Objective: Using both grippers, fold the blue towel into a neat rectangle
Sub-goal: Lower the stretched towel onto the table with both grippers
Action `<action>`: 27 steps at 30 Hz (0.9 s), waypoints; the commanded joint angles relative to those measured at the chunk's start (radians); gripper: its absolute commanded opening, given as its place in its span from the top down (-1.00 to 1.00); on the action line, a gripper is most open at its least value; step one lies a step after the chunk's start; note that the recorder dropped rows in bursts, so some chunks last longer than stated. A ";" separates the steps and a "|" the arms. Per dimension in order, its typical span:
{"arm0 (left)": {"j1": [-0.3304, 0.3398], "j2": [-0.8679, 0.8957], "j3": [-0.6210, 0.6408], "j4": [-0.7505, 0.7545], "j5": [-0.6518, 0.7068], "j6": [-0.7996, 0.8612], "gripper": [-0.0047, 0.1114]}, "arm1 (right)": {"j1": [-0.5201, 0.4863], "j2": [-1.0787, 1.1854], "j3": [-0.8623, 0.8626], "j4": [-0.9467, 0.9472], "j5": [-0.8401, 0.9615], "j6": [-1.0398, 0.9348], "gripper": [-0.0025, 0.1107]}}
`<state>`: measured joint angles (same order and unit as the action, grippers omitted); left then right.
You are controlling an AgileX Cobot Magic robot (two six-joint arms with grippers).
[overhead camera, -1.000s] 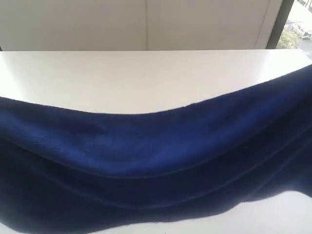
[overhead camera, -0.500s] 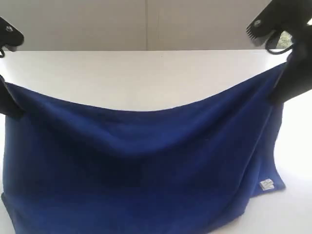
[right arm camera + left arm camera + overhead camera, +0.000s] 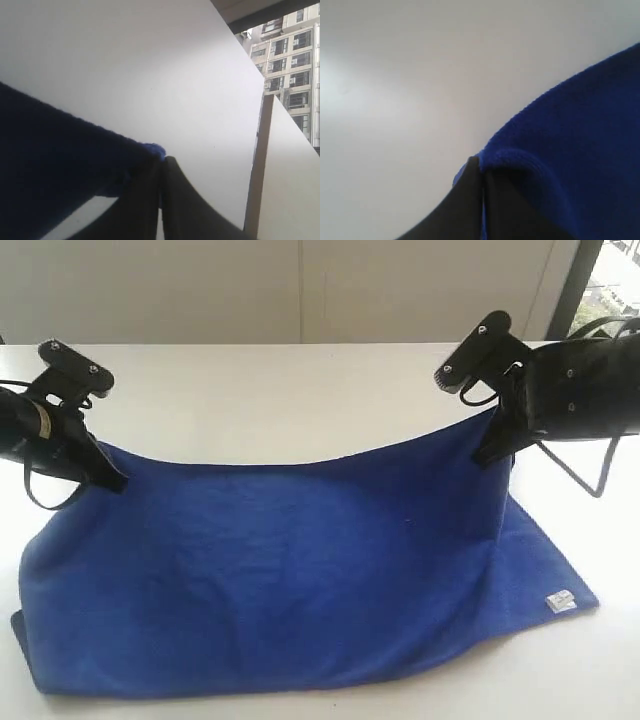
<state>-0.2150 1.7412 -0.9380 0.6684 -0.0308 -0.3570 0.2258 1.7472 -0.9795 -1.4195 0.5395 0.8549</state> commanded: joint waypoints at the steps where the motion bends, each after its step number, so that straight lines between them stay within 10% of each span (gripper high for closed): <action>1: 0.051 0.088 -0.055 0.001 -0.094 -0.010 0.92 | -0.058 0.093 -0.059 -0.099 -0.043 0.089 0.96; 17: 0.063 0.273 -0.263 -0.006 -0.133 -0.007 0.87 | -0.150 0.325 -0.266 -0.099 -0.098 0.092 0.91; 27: 0.063 0.258 -0.308 -0.006 -0.106 0.020 -0.66 | -0.150 0.310 -0.269 -0.097 -0.048 0.166 -0.18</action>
<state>-0.1529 2.0174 -1.2269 0.6684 -0.1645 -0.3364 0.0822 2.0733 -1.2434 -1.5127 0.4436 0.9943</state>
